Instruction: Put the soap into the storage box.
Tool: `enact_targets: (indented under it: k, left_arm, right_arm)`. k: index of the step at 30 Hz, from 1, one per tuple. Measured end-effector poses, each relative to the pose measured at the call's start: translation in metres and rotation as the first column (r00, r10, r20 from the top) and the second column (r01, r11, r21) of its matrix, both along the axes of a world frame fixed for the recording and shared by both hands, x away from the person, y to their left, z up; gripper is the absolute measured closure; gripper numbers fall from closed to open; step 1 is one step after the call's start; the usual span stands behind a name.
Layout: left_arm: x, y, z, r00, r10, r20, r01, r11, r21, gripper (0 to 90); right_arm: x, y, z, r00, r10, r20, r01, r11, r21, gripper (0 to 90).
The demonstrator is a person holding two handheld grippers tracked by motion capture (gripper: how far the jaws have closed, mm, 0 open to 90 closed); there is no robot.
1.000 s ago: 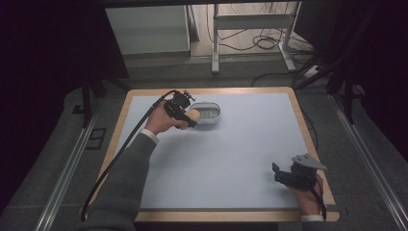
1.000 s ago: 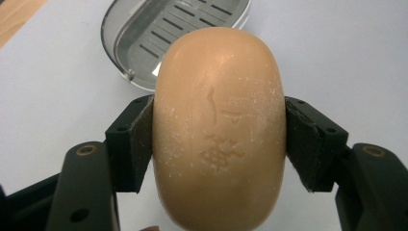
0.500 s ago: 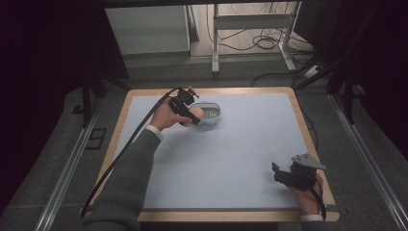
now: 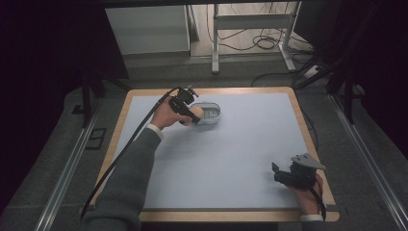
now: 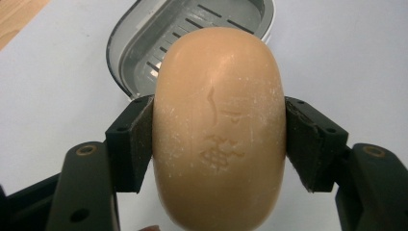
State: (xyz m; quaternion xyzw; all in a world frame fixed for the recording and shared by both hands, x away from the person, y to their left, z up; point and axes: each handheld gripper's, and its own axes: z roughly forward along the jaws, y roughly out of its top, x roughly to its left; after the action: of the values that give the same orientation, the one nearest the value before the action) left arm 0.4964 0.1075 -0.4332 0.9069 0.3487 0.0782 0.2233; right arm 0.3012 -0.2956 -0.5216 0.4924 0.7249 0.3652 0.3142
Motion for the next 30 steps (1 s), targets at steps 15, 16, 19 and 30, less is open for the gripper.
enact_targets:
  k: [15,16,19,30]
  left_arm:
    - [0.02,-0.022,0.002,0.9996,-0.026,0.008,0.026,0.9991,0.034,32.7]
    - [0.021,-0.023,0.002,0.9996,-0.028,0.008,0.028,0.9989,0.037,32.7]
    - [0.025,-0.027,0.002,0.9994,-0.034,0.009,0.034,0.9987,0.038,32.7]
    - [0.036,-0.036,-0.003,0.9987,-0.051,0.004,0.051,0.9964,0.067,32.7]
  right_arm:
    - [0.001,-0.002,-0.001,1.0,-0.004,-0.004,0.004,1.0,-0.001,6.0]
    - [0.001,-0.002,-0.001,1.0,-0.004,-0.004,0.004,1.0,-0.002,6.0]
    - [0.001,-0.002,-0.001,1.0,-0.005,-0.005,0.005,1.0,-0.002,6.0]
    - [0.001,-0.003,-0.002,1.0,-0.008,-0.006,0.008,1.0,-0.001,6.0]
